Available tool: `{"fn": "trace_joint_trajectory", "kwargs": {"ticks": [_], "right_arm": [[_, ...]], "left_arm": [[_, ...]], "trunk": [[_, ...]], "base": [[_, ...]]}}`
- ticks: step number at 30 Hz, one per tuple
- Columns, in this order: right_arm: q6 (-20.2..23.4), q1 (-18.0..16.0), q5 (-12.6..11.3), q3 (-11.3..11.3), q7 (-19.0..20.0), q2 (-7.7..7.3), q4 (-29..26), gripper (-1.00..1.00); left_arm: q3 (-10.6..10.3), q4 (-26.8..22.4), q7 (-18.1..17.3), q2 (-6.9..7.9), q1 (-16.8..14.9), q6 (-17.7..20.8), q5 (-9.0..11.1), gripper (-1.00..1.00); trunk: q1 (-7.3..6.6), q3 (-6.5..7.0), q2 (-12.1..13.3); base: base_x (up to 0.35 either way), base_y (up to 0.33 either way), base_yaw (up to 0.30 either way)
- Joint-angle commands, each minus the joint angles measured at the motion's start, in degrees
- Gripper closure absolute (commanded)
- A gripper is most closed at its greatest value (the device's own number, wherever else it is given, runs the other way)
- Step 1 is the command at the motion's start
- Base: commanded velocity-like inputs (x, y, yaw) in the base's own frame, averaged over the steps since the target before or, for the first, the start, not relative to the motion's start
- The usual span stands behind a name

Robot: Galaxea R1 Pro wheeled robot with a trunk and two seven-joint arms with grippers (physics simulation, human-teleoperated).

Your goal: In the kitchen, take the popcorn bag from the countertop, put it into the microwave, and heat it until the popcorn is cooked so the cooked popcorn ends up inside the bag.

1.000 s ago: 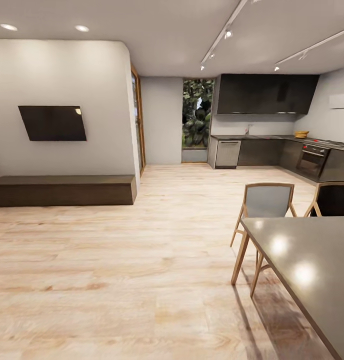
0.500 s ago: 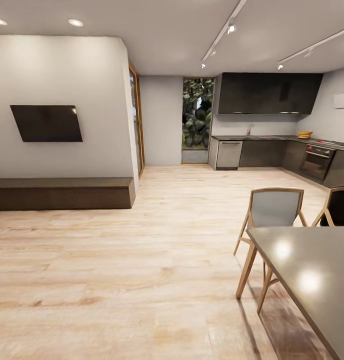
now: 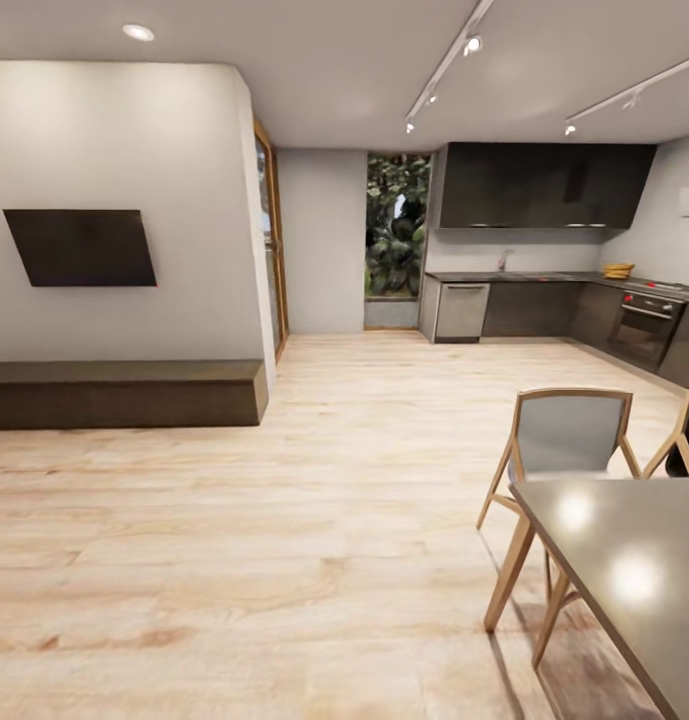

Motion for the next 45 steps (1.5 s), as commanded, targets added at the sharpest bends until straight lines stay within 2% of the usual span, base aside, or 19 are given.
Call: {"fn": "trace_joint_trajectory", "kwargs": {"ticks": [1,29,45], "right_arm": [[-0.3,0.0,0.1,0.0,-0.1,-0.04,0.0,-1.0],[-0.8,0.0,0.2,-0.1,-0.1,-0.19,0.0,-1.0],[-0.6,0.0,0.0,-0.1,0.0,0.23,0.0,-1.0]], "left_arm": [[0.1,0.0,0.0,0.0,0.0,0.0,0.2,-1.0],[0.1,0.0,0.0,0.06,0.0,-0.1,0.2,-1.0],[0.2,0.0,0.1,0.2,0.0,-0.1,0.3,-1.0]], "trunk": [[0.03,-0.04,0.0],[0.03,-0.04,0.0],[0.03,-0.04,0.0]], "base": [[0.321,0.0,0.0],[0.321,0.0,0.0],[0.321,0.0,0.0]]}}
